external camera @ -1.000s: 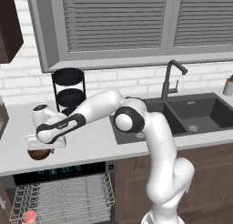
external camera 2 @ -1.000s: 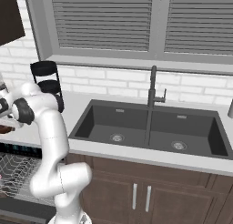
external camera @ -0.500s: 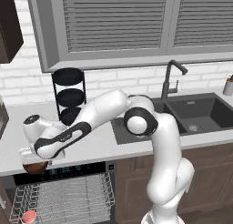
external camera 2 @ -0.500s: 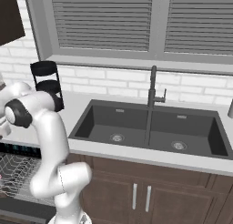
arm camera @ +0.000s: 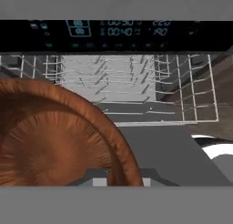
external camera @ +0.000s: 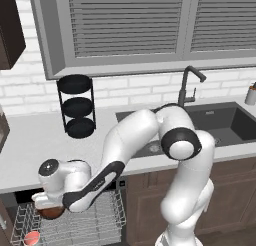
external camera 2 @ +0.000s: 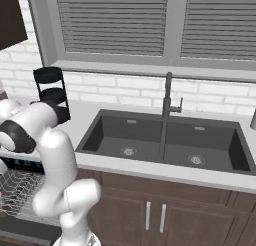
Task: Pick up the cup and bowl from the counter, place them in the dishwasher, and close the dishwasher door.
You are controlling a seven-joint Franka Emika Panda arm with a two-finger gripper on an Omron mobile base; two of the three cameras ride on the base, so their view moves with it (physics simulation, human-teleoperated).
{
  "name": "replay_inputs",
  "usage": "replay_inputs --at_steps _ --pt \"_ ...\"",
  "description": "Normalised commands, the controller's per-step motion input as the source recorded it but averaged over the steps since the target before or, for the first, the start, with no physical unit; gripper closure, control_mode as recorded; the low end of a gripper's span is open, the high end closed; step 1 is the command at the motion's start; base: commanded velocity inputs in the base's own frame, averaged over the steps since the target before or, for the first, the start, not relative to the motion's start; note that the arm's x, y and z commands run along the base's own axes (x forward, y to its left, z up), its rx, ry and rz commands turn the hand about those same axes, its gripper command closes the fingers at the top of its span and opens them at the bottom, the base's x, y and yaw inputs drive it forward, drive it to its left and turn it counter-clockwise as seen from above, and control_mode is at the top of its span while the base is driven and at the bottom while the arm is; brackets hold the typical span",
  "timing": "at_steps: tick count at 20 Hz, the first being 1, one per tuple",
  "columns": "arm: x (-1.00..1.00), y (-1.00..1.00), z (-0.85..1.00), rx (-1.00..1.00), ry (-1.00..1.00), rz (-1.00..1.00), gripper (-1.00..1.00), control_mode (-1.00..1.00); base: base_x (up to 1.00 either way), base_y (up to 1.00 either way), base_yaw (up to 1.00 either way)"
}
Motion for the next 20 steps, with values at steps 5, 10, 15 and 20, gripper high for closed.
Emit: replay_inputs --at_steps 5,10,15,20 --pt "-0.54 -0.44 -0.75 -0.02 -0.03 -0.05 1.00 -1.00 0.00 0.00 0.00" --pt "0.22 -0.65 -0.61 0.00 0.02 -0.20 1.00 -1.00 0.00 0.00 0.00" --pt "0.30 -0.49 -0.80 -0.03 0.01 -0.18 1.00 -1.00 0.00 0.00 0.00" --pt "0.31 -0.04 -0.15 0.00 0.01 -0.02 1.00 -1.00 0.00 0.00 0.00"
